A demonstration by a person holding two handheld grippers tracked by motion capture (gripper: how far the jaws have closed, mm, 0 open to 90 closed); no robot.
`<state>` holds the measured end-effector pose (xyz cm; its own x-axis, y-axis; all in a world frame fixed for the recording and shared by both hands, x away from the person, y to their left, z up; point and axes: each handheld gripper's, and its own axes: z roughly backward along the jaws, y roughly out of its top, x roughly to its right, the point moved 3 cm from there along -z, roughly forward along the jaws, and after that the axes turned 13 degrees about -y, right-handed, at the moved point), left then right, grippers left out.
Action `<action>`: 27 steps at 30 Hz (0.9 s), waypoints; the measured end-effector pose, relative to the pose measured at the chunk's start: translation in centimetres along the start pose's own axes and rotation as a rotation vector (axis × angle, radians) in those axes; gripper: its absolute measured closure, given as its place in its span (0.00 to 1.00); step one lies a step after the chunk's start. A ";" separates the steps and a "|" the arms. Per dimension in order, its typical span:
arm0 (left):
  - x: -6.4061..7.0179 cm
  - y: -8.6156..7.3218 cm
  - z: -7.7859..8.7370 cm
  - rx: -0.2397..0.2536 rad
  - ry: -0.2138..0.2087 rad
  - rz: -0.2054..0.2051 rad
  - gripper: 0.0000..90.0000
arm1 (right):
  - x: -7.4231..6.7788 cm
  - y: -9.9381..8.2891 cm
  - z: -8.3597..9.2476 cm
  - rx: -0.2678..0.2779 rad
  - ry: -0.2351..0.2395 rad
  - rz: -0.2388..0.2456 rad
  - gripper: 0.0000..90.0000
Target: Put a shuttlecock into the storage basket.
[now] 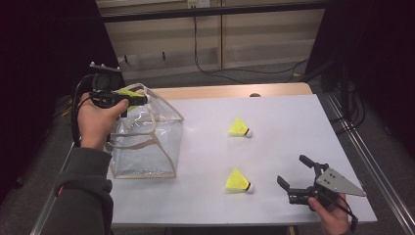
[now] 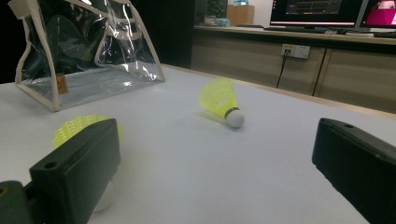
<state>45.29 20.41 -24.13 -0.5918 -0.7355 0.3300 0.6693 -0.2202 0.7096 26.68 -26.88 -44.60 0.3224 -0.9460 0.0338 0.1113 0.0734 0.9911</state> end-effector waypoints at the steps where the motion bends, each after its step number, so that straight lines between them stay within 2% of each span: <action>1: 0.0 0.0 0.0 0.003 0.001 0.001 0.88 | 0.0 0.0 0.0 0.002 0.000 0.005 0.01; 15: -0.8 0.1 0.2 0.005 0.025 0.014 0.88 | -0.1 0.0 -0.1 -0.002 0.003 -0.001 0.01; 22: -1.5 -0.2 -0.1 0.033 0.047 0.041 0.88 | -0.1 0.0 -0.1 -0.003 0.004 0.003 0.01; 27: -2.3 -0.5 -0.2 0.033 0.069 0.062 0.88 | -0.1 0.0 0.0 -0.001 0.003 0.000 0.01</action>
<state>46.38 22.09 -25.35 -0.5166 -0.7898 0.3307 0.6879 -0.1528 0.7096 26.68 -26.81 -44.60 0.3253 -0.9450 0.0334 0.1123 0.0737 0.9909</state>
